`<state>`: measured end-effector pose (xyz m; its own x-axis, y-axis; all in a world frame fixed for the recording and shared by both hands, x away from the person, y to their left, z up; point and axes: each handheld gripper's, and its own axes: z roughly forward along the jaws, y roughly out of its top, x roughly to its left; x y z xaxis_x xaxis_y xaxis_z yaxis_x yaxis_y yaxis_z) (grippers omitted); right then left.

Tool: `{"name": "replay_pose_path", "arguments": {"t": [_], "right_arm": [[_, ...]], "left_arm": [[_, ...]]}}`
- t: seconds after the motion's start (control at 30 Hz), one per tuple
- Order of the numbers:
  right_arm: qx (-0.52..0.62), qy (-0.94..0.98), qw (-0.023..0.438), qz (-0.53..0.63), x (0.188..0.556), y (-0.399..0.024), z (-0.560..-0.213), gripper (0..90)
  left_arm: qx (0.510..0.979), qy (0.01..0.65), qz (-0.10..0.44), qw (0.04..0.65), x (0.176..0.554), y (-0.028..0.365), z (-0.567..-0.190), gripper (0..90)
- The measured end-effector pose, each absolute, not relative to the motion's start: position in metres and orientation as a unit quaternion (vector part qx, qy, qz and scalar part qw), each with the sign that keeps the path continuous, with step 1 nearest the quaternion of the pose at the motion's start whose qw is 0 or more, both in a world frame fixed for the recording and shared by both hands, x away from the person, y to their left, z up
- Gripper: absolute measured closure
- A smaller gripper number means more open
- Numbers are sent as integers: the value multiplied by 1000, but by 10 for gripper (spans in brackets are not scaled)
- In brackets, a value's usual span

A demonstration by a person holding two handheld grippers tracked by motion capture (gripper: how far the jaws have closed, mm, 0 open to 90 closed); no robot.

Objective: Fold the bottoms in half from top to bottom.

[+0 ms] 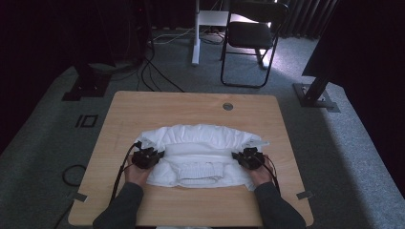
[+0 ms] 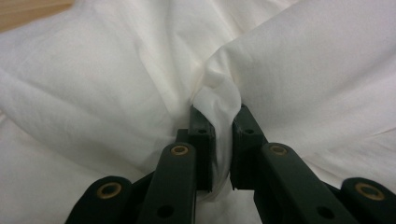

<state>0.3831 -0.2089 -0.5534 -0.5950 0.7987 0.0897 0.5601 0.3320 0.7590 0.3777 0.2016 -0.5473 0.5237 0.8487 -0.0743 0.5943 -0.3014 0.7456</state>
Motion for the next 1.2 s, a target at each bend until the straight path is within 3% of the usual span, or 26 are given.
{"name": "replay_pose_path", "arguments": {"t": [0.47,0.67,0.93,1.2], "right_arm": [[470,775,158,391,435,-199,-552,834],[480,772,149,389,443,-198,-549,833],[463,742,188,447,429,-214,-511,837],[422,718,258,491,417,-216,-457,843]], "left_arm": [[768,496,172,368,424,199,-545,824],[755,510,157,382,425,203,-542,826],[694,489,169,500,407,226,-487,836],[668,466,179,552,399,234,-439,840]]}}
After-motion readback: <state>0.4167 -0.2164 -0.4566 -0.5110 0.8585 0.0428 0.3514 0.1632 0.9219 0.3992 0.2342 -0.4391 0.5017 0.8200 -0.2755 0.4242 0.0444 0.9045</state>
